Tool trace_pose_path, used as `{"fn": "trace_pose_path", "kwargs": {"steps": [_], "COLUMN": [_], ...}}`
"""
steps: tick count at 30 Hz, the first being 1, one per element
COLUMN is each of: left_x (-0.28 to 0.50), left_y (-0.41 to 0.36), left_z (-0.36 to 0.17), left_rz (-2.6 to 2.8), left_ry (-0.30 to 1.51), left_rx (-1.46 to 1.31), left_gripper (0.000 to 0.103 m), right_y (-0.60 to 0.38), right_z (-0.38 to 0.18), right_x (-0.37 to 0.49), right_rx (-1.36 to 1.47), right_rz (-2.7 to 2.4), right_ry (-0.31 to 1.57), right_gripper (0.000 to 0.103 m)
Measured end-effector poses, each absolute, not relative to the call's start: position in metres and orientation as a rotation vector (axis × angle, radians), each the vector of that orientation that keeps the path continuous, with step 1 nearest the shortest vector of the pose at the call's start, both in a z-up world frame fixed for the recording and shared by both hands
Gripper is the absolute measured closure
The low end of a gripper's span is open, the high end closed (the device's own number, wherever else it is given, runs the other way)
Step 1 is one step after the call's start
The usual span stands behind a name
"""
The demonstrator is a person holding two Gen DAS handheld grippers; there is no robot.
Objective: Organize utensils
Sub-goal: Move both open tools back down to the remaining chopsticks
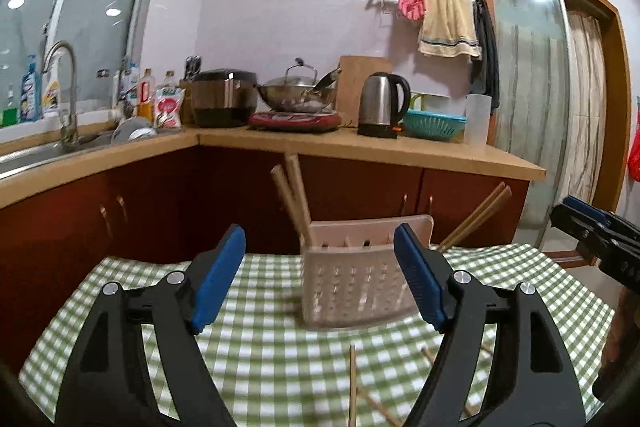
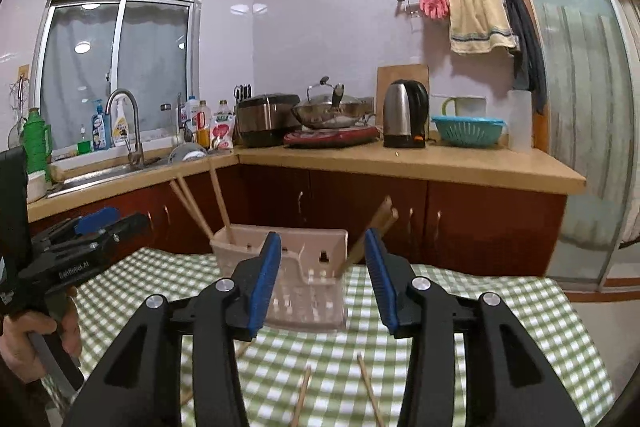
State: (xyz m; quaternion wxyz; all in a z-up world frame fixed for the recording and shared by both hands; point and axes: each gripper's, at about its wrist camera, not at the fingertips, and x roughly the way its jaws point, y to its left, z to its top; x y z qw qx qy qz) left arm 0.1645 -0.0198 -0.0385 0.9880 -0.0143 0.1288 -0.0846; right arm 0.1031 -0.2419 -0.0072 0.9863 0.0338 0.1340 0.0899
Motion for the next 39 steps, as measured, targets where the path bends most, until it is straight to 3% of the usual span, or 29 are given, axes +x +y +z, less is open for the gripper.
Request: {"fn": "trace_pose_path", "kwargs": {"steps": [24, 31, 36, 39], "left_x": [0.062, 0.06, 0.067, 0.068], "left_y": [-0.011, -0.011, -0.01, -0.011], "left_z": [-0.154, -0.181, -0.194, -0.199], "left_rz": [-0.114, -0.119, -0.123, -0.132], "left_ry": [0.504, 0.576, 0.635, 0.656], "left_rx": [0.01, -0.001, -0.009, -0.014], "left_gripper": [0.028, 0.031, 0.039, 0.042], "right_y": [-0.224, -0.21, -0.209, -0.211], "right_z": [-0.134, -0.155, -0.17, -0.176], "right_x": [0.007, 0.005, 0.009, 0.01], "right_rx": [0.067, 0.049, 0.047, 0.059], "right_rz": [0.195, 0.233, 0.238, 0.239], "right_ry": [0.522, 0.591, 0.652, 0.682], "right_gripper": [0.061, 0.066, 0.071, 0.082]}}
